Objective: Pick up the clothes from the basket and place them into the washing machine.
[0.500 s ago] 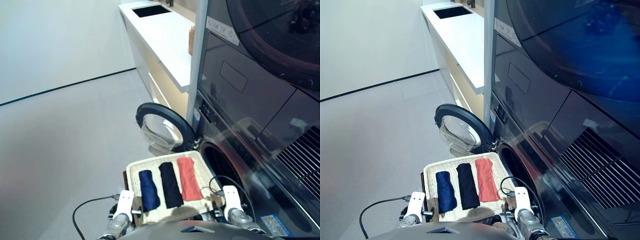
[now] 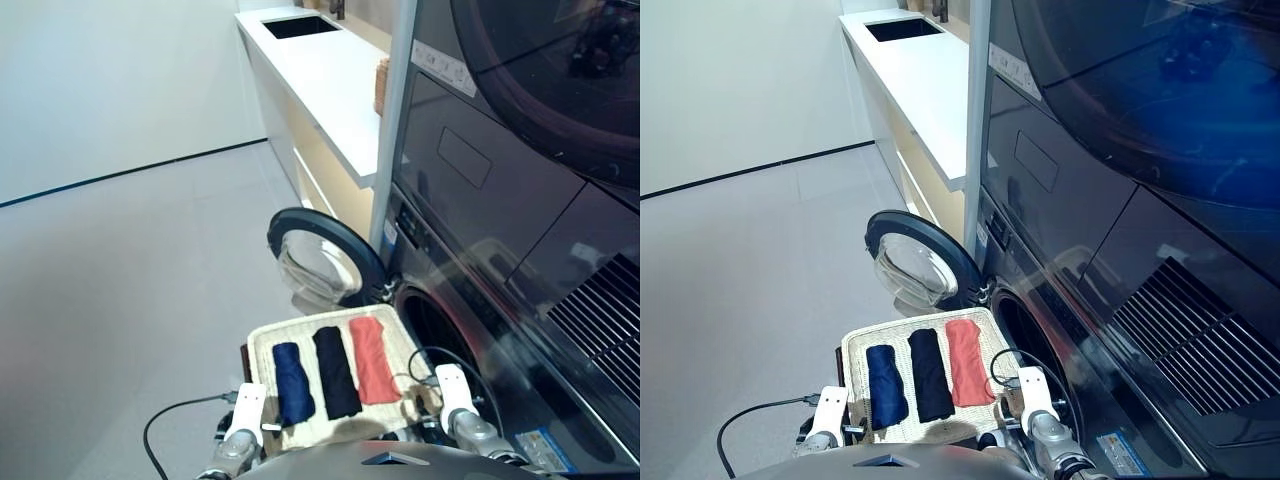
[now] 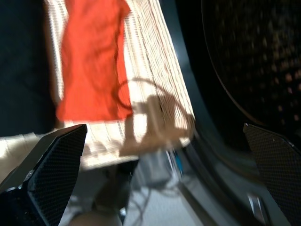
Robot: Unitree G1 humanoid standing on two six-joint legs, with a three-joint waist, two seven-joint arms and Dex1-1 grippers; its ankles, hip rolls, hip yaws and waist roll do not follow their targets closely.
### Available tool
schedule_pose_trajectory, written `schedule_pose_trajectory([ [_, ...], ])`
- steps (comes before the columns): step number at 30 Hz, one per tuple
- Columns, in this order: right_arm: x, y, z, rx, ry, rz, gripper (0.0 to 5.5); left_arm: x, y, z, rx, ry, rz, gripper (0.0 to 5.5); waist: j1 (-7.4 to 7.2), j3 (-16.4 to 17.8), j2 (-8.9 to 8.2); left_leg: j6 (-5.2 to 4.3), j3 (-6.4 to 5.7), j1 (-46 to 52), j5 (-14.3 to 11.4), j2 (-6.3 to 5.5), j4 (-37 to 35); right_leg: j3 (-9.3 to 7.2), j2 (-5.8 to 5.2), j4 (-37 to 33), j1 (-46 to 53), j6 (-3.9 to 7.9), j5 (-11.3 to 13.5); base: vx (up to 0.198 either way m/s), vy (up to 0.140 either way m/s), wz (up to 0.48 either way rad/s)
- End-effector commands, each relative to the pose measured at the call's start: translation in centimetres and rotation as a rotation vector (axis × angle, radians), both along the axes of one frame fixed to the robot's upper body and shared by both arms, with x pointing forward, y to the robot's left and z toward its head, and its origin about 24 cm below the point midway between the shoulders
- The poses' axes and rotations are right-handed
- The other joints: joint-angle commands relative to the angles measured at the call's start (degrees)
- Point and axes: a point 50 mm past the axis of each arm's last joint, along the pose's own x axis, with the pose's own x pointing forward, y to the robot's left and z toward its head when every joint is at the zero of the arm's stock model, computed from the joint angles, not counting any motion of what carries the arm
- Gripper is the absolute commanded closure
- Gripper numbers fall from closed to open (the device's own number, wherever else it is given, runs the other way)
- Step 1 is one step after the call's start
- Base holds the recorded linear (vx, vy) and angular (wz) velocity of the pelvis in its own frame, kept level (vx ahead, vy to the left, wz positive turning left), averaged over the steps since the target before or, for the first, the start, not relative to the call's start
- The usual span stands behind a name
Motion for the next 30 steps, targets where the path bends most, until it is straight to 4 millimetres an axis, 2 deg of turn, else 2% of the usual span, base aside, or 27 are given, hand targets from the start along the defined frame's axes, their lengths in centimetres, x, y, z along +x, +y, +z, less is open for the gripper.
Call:
schedule_pose_trajectory([
  [1,4.2,2.5,2.2,0.060,-0.187,0.087,0.00,3.6,0.8,1.1,0.023,-0.111,0.078,0.00,0.32,1.57,-3.09,-1.71,0.67,0.69,-2.43,-1.19,0.03,1.90,-1.14,-0.03,2.67,3.18,-2.82,0.000,0.000,0.000],
  [8,6.5,2.9,4.8,0.062,-0.360,0.129,0.00,6.4,0.4,2.3,-0.005,-0.232,0.104,0.00,-0.34,3.79,-2.79,-1.76,0.94,-1.89,-1.73,-1.12,0.03,1.48,-1.39,-0.03,0.17,3.49,-1.97,-0.008,0.003,0.000],
  [11,8.6,3.4,6.7,0.059,-0.451,0.179,0.00,8.4,0.3,3.2,-0.015,-0.290,0.122,0.00,-0.51,6.46,-2.68,-1.72,1.14,-4.99,-0.65,-0.91,0.03,1.31,-1.55,0.67,-2.94,3.30,-1.54,-0.126,0.013,0.010],
  [13,10.3,4.0,8.5,0.076,-0.530,0.213,0.00,10.1,0.2,4.0,-0.019,-0.330,0.137,0.00,-0.50,8.86,-2.80,-1.69,1.41,-7.84,0.21,-0.80,1.47,1.71,-1.77,2.22,-6.01,3.06,-1.38,-0.190,0.002,0.006],
  [17,13.9,5.9,13.0,0.090,-0.717,0.313,0.00,14.2,0.0,6.4,-0.018,-0.446,0.160,0.00,-0.92,12.71,-3.56,-1.68,1.22,-18.23,-0.68,-0.82,8.83,2.33,-2.25,7.48,-15.64,2.59,-0.93,-0.216,-0.010,-0.027],
  [19,14.4,6.1,13.7,0.086,-0.744,0.322,0.00,14.9,-0.1,6.8,-0.020,-0.464,0.165,0.00,-1.04,12.91,-3.61,-1.67,1.42,-20.53,-0.88,-0.69,10.16,2.74,-2.24,8.62,-17.75,2.55,-1.00,-0.097,0.008,-0.119],
  [25,16.8,8.4,18.9,0.120,-0.947,0.399,0.00,19.1,0.4,10.1,-0.038,-0.581,0.236,0.00,-2.16,13.30,-3.71,-1.88,2.40,-30.93,-1.24,0.05,14.93,3.82,-2.02,12.87,-28.69,2.56,-0.89,-0.098,0.022,-0.125],
  [29,17.2,9.2,20.3,0.138,-1.002,0.409,0.00,21.0,1.0,12.0,-0.033,-0.636,0.269,0.00,-3.18,13.38,-3.72,-1.95,2.35,-36.73,-1.66,0.77,17.69,3.79,-2.11,15.23,-34.57,2.62,-1.00,-0.022,-0.006,-0.044],
  [30,17.2,9.5,20.5,0.142,-1.010,0.417,0.00,21.4,1.1,12.3,-0.035,-0.647,0.281,0.00,-3.18,13.20,-3.39,-2.31,1.89,-36.96,-3.45,1.17,18.26,3.84,-1.80,16.02,-34.98,2.97,-2.43,0.064,-0.011,0.048],
])
